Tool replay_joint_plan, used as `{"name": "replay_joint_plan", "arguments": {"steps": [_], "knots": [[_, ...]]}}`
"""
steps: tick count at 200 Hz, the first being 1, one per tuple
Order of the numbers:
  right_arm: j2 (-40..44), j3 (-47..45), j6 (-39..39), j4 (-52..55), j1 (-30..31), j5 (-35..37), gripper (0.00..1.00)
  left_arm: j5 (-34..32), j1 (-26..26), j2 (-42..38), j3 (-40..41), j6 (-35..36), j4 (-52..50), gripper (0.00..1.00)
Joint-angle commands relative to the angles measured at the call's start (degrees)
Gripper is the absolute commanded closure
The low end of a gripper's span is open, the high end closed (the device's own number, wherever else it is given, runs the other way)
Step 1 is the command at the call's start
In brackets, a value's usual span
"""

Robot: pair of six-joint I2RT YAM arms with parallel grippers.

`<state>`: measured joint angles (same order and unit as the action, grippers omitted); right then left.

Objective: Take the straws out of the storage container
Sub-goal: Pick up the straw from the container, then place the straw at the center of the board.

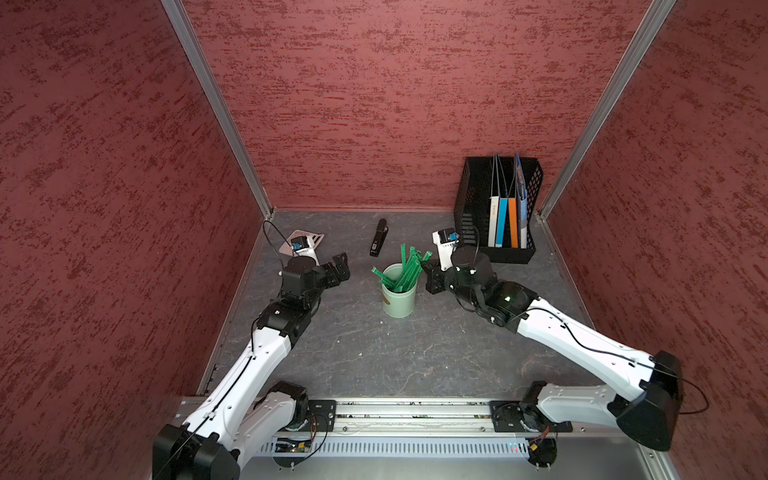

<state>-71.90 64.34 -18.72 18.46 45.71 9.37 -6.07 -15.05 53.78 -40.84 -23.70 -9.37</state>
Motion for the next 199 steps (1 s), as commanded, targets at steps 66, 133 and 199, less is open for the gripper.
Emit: {"name": "replay_joint_plan", "arguments": {"steps": [66,133,199], "knots": [[-1.78,30.72,6.82,29.74,-3.51,-1.72,1.00,1.11,1.49,-0.73,-1.04,0.85,0.90,0.00],[-4.70,43.15,2.06,52.31,-4.27,-2.71,1.00,3.12,1.64,-1.58,-0.67,0.76,0.48,0.00],[-10.30,37.88,0.70,62.15,-6.45,-5.56,1.00,4.16,1.69,-1.74,0.83,0.36,0.90,0.00]]}}
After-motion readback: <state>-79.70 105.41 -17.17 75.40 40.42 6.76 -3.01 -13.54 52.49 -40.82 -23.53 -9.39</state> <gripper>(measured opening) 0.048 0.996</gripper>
